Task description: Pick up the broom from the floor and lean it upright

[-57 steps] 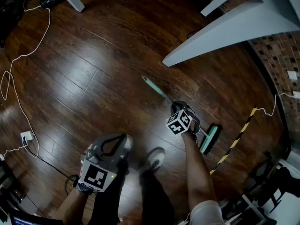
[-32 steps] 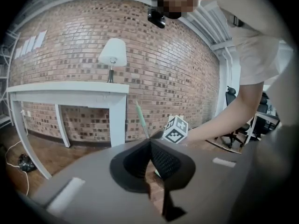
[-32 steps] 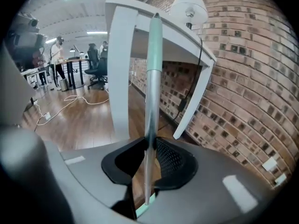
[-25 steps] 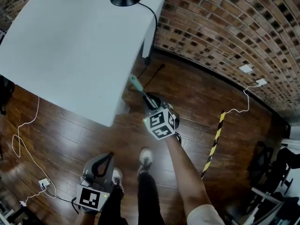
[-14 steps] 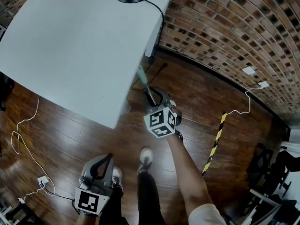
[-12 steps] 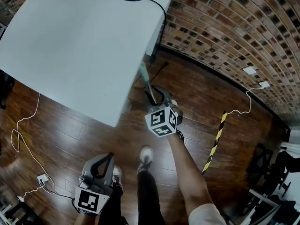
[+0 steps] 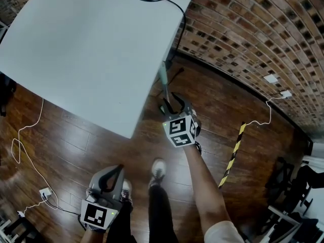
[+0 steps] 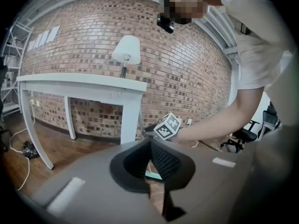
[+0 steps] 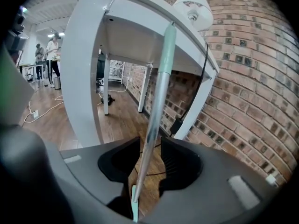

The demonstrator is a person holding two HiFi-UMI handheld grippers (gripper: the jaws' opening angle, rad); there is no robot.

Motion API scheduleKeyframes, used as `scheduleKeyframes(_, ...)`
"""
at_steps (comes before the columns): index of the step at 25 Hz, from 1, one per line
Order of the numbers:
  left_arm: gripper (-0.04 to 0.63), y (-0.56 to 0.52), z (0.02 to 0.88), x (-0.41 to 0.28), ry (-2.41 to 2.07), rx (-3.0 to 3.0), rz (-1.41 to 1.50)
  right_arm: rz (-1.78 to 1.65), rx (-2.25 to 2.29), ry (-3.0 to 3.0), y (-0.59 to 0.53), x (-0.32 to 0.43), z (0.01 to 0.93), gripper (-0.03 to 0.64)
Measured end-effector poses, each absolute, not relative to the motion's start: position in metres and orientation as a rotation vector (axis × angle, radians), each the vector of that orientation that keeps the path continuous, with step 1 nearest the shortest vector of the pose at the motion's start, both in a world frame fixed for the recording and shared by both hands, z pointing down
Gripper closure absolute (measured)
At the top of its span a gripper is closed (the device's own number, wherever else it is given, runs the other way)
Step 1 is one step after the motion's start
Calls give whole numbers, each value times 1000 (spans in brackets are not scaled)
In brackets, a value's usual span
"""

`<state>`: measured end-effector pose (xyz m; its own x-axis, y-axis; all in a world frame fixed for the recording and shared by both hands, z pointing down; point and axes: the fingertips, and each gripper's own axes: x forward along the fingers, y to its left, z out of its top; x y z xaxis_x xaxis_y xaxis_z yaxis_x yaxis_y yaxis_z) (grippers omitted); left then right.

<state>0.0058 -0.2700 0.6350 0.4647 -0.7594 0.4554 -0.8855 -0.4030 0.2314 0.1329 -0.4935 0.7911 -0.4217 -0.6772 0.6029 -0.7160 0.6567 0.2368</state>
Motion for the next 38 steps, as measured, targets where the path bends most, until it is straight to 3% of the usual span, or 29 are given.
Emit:
scheduleKeyframes(3, 597, -273, 632, 1, -1385, 2282, 389, 86, 1124, -2181, -492, 137, 787, 484)
scheduleKeyframes(8, 597, -274, 621, -3, -1384, 2313, 393, 26, 1211, -2114, -476, 159, 778, 598)
scheduleKeyframes(16, 597, -261, 532, -19, -1399, 2438, 270, 94, 1313, -2011, -390, 182, 714, 603)
scheduleKeyframes(28, 597, -186, 352, -49, -1296, 2716, 157, 150, 1669, -2046, -236, 190, 455, 601)
scheduleKeyframes(38, 597, -170, 258, -75, -1423, 2803, 48, -1, 1966, -2165, -166, 213, 283, 587)
